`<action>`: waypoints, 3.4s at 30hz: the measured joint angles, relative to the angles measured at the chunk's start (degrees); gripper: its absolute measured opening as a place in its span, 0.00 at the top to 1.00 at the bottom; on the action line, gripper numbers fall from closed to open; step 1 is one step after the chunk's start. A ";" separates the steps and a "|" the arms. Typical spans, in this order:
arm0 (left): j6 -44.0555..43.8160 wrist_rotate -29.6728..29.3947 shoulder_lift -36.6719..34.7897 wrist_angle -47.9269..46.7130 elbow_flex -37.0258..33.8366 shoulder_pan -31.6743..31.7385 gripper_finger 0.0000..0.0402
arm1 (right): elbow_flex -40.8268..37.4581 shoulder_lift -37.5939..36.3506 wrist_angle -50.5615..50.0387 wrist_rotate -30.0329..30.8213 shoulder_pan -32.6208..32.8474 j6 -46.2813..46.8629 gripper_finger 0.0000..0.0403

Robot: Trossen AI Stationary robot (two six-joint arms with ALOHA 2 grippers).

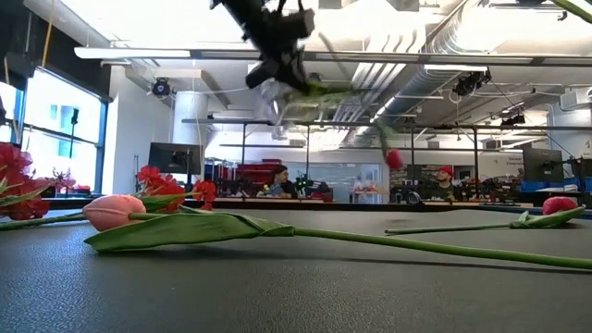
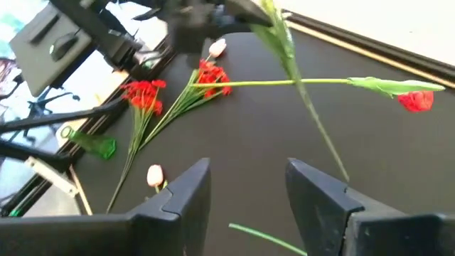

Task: Sort flowers into vase by color
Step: Put the white flower into the pink vase

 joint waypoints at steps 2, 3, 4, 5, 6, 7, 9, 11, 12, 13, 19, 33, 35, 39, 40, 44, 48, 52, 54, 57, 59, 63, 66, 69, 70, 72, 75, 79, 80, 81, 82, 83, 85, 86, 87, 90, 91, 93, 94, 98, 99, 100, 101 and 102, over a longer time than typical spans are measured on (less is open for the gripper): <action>4.44 -2.21 -0.55 2.13 0.00 -1.42 1.00 | 0.00 0.20 0.65 -1.28 -2.08 -1.37 0.59; 6.40 -3.20 -0.67 3.57 0.00 -1.98 1.00 | 0.00 0.37 0.86 -2.64 -3.33 -2.06 0.59; 8.28 -4.18 -0.68 4.86 0.00 -2.44 1.00 | 0.00 0.54 0.93 -4.23 -4.57 -2.95 0.59; 10.10 -5.16 -0.68 6.06 0.00 -2.87 1.00 | 0.00 0.83 0.91 -5.43 -5.77 -3.86 0.59; 11.64 -6.09 -0.68 7.38 0.00 -3.17 1.00 | 0.00 1.14 0.76 -6.36 -6.93 -4.57 0.59; 13.06 -6.88 -0.68 8.56 0.00 -3.42 1.00 | 0.00 1.45 0.28 -7.33 -8.17 -5.61 0.59; 15.94 -8.34 -0.72 10.17 0.00 -3.73 1.00 | -0.16 2.45 -0.38 -8.21 -10.60 -7.18 0.59; 18.18 -9.15 -0.72 11.66 0.00 -4.20 1.00 | -0.59 3.58 -0.21 -9.33 -12.97 -8.40 0.59; 19.09 -9.42 -0.72 12.53 0.00 -4.47 1.00 | -0.92 4.06 0.10 -10.44 -14.10 -8.75 0.59; 20.06 -9.78 -0.72 13.39 0.00 -4.72 1.00 | -1.23 4.47 0.38 -11.38 -15.18 -8.84 0.59; 26.08 -12.37 -2.27 19.65 0.00 -6.07 1.00 | -2.32 5.32 1.35 -14.02 -21.03 -2.29 0.59; 27.42 -12.43 -3.44 21.29 -0.02 -6.34 1.00 | -2.32 7.21 11.29 -23.91 -31.82 0.92 0.59; 27.16 -12.92 -3.43 21.37 -0.02 -6.35 1.00 | -2.32 7.89 10.66 -24.19 -31.81 1.15 0.59; 26.75 -13.14 -3.43 21.06 -0.02 -6.35 1.00 | -2.32 8.86 10.98 -22.75 -31.78 0.05 0.61; 26.31 -13.13 -3.42 20.82 -0.02 -6.35 1.00 | -2.32 8.98 11.32 -22.12 -31.96 -0.70 0.63; 23.97 -12.29 -3.41 18.93 -0.03 -6.33 1.00 | -2.32 9.01 11.57 -21.53 -32.96 -4.90 0.81; 19.83 -11.80 -3.39 15.99 -0.04 -6.35 1.00 | -2.32 9.01 11.66 -21.68 -34.43 -8.27 0.97; 15.79 -11.07 -3.39 13.14 -0.04 -6.56 1.00 | -2.32 9.01 11.40 -19.18 -36.17 -9.47 0.97; 14.58 -11.03 -3.36 12.04 -0.04 -6.85 1.00 | -2.32 9.01 11.40 -17.58 -37.18 -11.10 0.99; 13.22 -10.87 -3.35 10.42 -0.04 -7.50 1.00 | -2.32 9.01 11.04 -15.30 -38.97 -13.45 0.99; 11.65 -10.84 -3.35 8.77 -0.04 -7.96 1.00 | -2.32 9.01 11.07 -13.21 -40.04 -15.91 1.00; 6.29 -6.36 -3.35 -0.45 -0.04 -8.62 1.00 | -2.32 9.01 9.14 -9.18 -42.25 -20.13 1.00; -0.58 -0.98 -3.11 -8.65 -0.04 -8.75 1.00 | -2.32 9.01 8.06 -8.55 -43.36 -23.97 1.00; -6.94 0.24 -2.57 -12.63 -0.07 -8.85 1.00 | -2.32 9.01 7.43 -9.42 -43.38 -25.00 1.00; -8.18 0.19 -2.18 -12.90 -0.07 -8.92 1.00 | -2.32 9.01 7.50 -10.85 -43.38 -25.02 1.00; -10.45 0.24 -1.94 -12.64 -0.07 -8.92 1.00 | -2.32 9.01 7.61 -14.62 -43.36 -25.19 1.00; -18.70 3.04 -1.79 -12.22 -0.07 -8.31 1.00 | -2.32 9.09 7.72 -19.84 -42.88 -24.79 1.00; -30.36 12.93 -2.03 -13.63 0.60 -6.27 1.00 | -2.32 9.09 8.27 -25.69 -42.00 -22.47 1.00; -30.96 12.97 -2.24 -13.48 0.93 -6.02 1.00 | -2.32 9.09 8.59 -27.96 -41.95 -22.85 1.00; -30.53 11.93 -2.58 -13.25 1.14 -5.85 1.00 | -2.32 9.12 8.67 -30.40 -41.92 -23.43 1.00; -28.70 10.17 -3.01 -13.17 1.16 -5.83 1.00 | -2.32 9.33 8.62 -32.81 -41.92 -23.49 0.99; -25.79 8.21 -3.27 -13.09 1.16 -6.05 1.00 | -2.32 9.60 8.64 -35.13 -41.81 -23.23 0.98; -18.28 3.32 -3.31 -11.63 1.18 -7.04 1.00 | -2.32 10.28 8.36 -39.77 -41.72 -21.35 0.94; -14.53 0.44 -3.24 -10.91 1.18 -7.61 1.00 | -2.32 10.64 8.25 -41.23 -41.72 -20.35 0.91; -11.02 -2.23 -3.19 -10.29 1.18 -8.15 1.00 | -2.32 10.92 8.25 -42.43 -41.71 -19.19 0.88; -2.50 -8.64 -3.22 -6.99 1.18 -9.46 1.00 | -2.32 12.02 8.23 -44.24 -41.61 -15.68 0.76; -0.58 -10.63 -3.22 -5.75 1.18 -9.77 1.00 | -2.32 12.48 8.23 -44.52 -41.59 -14.77 0.72; 2.79 -14.14 -3.22 -3.02 1.18 -10.32 1.00 | -2.32 13.35 8.11 -45.35 -41.61 -12.48 0.64; 4.27 -15.79 -3.22 -1.42 1.18 -10.63 1.00 | -2.32 13.81 8.06 -46.37 -41.60 -11.28 0.60; 9.54 -19.45 -3.22 3.79 1.18 -11.39 1.00 | -2.32 16.11 8.10 -48.75 -41.33 -6.86 0.46; 10.33 -19.58 -3.23 4.56 1.18 -11.58 1.00 | -2.32 16.68 8.10 -48.79 -41.33 -6.04 0.44; 11.04 -19.58 -3.23 5.26 1.18 -11.69 1.00 | -2.32 17.17 8.16 -48.70 -41.33 -5.51 0.42; 11.52 -19.60 -3.24 5.81 1.18 -11.83 1.00 | -2.32 17.55 8.27 -48.47 -41.33 -5.37 0.42; 11.65 -19.61 -3.22 6.30 1.18 -11.99 1.00 | -2.32 17.93 8.27 -47.90 -41.35 -5.34 0.41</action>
